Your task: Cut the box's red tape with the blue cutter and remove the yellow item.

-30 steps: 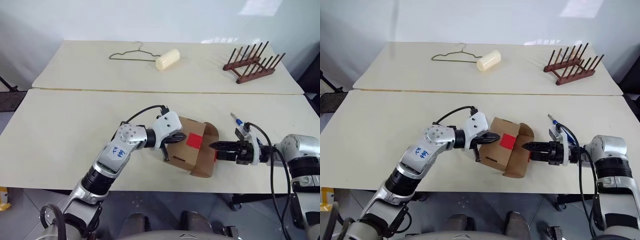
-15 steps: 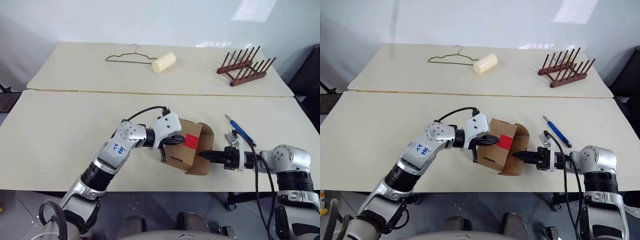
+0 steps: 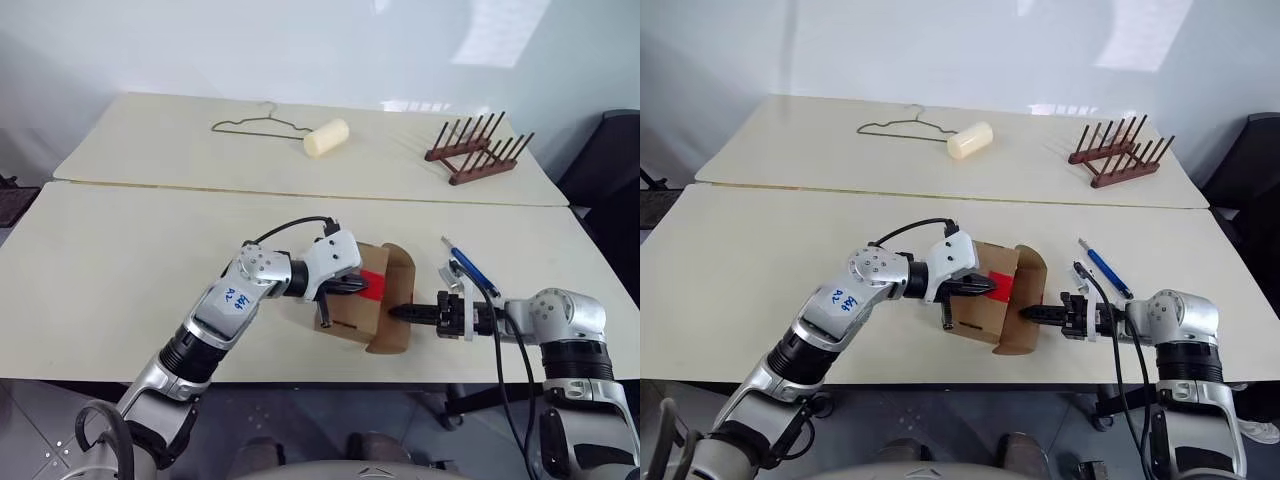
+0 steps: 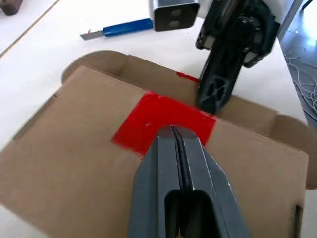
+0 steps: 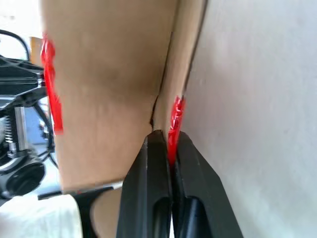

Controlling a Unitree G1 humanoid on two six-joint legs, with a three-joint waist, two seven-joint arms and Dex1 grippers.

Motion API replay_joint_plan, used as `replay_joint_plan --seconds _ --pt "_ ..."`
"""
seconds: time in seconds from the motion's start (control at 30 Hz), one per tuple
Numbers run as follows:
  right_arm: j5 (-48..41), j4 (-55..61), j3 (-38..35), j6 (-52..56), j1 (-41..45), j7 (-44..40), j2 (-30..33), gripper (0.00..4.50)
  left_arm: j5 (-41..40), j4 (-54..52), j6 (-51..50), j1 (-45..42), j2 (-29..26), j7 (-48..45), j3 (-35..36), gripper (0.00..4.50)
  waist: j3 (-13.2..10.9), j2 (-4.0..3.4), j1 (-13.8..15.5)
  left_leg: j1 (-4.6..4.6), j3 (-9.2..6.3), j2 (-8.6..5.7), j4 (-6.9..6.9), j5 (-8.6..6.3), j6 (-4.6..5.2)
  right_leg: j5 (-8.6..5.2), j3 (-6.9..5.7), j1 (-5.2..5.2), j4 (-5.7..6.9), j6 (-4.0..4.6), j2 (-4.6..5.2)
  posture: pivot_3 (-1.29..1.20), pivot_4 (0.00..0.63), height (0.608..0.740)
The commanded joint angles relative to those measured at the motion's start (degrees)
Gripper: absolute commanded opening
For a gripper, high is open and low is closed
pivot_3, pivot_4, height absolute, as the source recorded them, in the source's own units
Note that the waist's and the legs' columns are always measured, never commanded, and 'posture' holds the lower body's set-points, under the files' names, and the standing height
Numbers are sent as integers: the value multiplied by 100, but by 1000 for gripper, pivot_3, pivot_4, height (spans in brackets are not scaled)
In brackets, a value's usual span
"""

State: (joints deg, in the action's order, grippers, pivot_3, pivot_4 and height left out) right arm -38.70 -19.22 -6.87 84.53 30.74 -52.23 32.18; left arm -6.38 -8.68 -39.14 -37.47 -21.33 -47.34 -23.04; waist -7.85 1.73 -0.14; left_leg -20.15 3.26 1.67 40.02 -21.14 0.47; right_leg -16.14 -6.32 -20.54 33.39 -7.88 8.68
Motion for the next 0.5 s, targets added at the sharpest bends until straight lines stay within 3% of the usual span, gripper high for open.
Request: replay_joint_plan --seconds 0.03,0.3,0.5 --pt "420 -301 362 123 -99 491 92 25 -29 -122 22 -1 71 19 -23 0 -6 -10 1 -1 -3 1 0 0 -1 2 6 -2 1 3 4 0 150 740" --pt "473 -414 385 303 394 821 154 25 -12 -83 48 10 158 65 -33 0 -53 -87 -5 -8 -4 5 -2 -4 -9 4 6 -9 0 5 0 0 150 740" --pt "514 -659 533 318 959 709 670 25 1 20 125 18 276 127 -52 0 -100 -163 19 -19 12 -7 -1 5 11 5 4 -23 3 3 -9 0 150 740"
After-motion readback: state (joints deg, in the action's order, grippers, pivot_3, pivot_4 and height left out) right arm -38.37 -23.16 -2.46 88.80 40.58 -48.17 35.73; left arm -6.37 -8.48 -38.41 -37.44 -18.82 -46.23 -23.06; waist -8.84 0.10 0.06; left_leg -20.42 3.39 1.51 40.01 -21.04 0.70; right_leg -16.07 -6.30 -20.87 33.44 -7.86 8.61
